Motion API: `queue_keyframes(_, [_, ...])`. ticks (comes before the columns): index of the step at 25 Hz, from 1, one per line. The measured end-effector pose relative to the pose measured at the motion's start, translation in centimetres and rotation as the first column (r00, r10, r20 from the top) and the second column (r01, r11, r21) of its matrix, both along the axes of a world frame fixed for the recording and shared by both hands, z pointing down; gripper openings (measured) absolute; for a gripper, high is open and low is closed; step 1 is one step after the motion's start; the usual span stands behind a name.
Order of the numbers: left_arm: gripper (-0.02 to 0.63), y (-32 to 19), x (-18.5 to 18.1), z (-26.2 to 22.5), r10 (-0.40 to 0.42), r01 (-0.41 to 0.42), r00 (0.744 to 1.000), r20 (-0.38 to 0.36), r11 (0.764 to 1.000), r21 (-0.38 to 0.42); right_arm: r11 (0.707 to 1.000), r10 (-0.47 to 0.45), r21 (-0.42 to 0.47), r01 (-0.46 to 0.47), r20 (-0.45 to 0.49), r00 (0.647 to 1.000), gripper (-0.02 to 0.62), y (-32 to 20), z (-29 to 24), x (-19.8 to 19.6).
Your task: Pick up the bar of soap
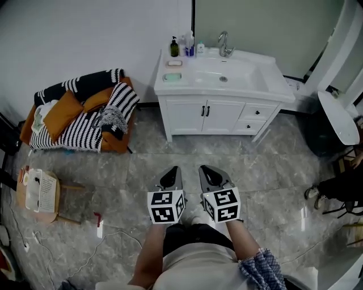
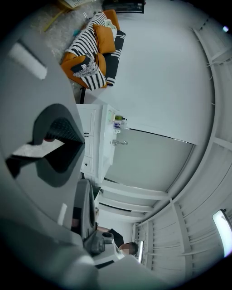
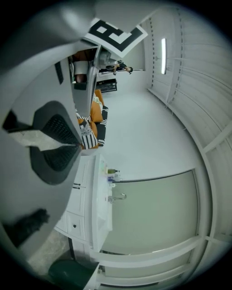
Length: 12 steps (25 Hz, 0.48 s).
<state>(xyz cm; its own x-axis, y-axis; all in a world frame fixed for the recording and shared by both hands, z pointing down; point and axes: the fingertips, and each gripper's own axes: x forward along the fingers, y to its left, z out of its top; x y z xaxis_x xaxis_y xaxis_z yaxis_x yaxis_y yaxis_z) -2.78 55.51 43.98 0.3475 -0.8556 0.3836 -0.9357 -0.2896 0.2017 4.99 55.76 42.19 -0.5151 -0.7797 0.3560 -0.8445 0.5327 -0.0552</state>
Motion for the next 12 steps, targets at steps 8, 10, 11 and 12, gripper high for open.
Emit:
queue_keyframes(8, [0.008,-0.7,1.7,-0.1,-0.014,0.014,1.000,0.018,1.000,-0.003,0.999,-0.032,-0.021,0.033,0.048,0.998,0.026,-1.4,0.0,2.0])
queue_keyframes(10, [0.008,-0.8,1.9,0.0,-0.023,0.023,1.000,0.019,1.000,-0.006,0.998,-0.053,-0.019,0.054,0.052,0.997,0.097,-1.6,-0.1,2.2])
queue_keyframes(11, [0.008,-0.9,2.0,0.0,-0.027,0.027,0.999,0.020,1.000,-0.008,0.998,-0.061,-0.018,0.062,0.049,0.997,0.104,-1.7,-0.1,2.2])
queue_keyframes(12, [0.008,-0.9,2.0,0.1,-0.030,0.030,0.999,0.022,1.000,-0.009,0.998,-0.064,-0.016,0.065,0.048,0.997,0.106,-1.9,-0.1,2.3])
